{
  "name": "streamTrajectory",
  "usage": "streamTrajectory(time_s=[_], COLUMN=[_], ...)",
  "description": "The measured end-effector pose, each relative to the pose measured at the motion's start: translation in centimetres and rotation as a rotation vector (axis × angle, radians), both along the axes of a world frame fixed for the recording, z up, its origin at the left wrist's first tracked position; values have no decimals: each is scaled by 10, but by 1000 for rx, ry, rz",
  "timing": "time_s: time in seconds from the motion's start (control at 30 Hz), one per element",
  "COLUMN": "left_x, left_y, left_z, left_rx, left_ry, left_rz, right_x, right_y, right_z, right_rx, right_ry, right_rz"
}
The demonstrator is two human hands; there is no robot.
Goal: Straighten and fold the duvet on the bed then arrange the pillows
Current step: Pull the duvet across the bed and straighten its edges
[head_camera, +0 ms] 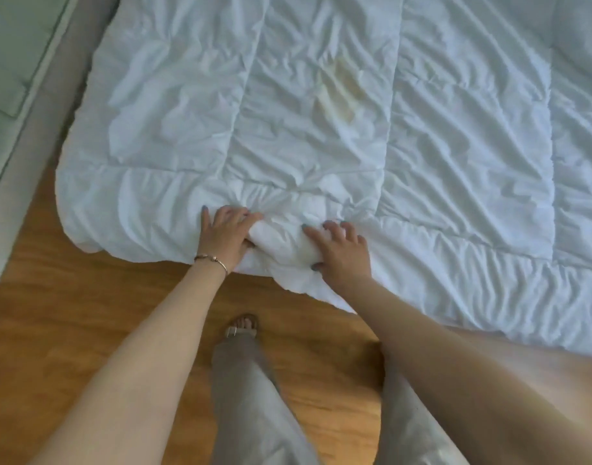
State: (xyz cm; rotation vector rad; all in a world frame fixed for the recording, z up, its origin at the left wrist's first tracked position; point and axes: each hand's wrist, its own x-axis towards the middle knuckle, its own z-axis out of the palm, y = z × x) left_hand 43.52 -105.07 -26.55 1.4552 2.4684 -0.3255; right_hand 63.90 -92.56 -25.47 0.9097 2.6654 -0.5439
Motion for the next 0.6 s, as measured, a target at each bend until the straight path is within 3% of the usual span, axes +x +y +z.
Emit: streamTrajectory(time_s=[0.07, 0.13, 0.23, 0.27, 0.3, 0.37, 0.47, 0.53, 0.6], left_x=[-25, -35, -41, -45, -53, -81, -136, -178, -218], left_y=[6, 8, -15, -29, -44, -72, -106, -125, -138], left_z=[8, 30, 52, 54, 53, 48, 31, 15, 3], left_rx=[120, 25, -423, -529, -550, -323, 139, 159, -48], left_ry=[-144, -371, -600, -692, -740, -697, -436, -246, -173], left_rz=[-45, -59, -241, -251, -236, -128, -27, -65, -64], right_x=[-9, -6, -10, -12, -16, -32, -85, -136, -192], right_y=[5, 9, -7, -17, -28, -48, -77, -98, -119], right_z=[2, 17, 50, 57, 60, 61, 57, 49, 36], right_rx=[-16, -112, -258, -278, -267, -216, -93, -69, -80], right_ry=[133, 138, -528, -683, -716, -523, -218, -117, -78], right_rz=[-135, -271, -124, -80, -73, -165, -186, -95, -28])
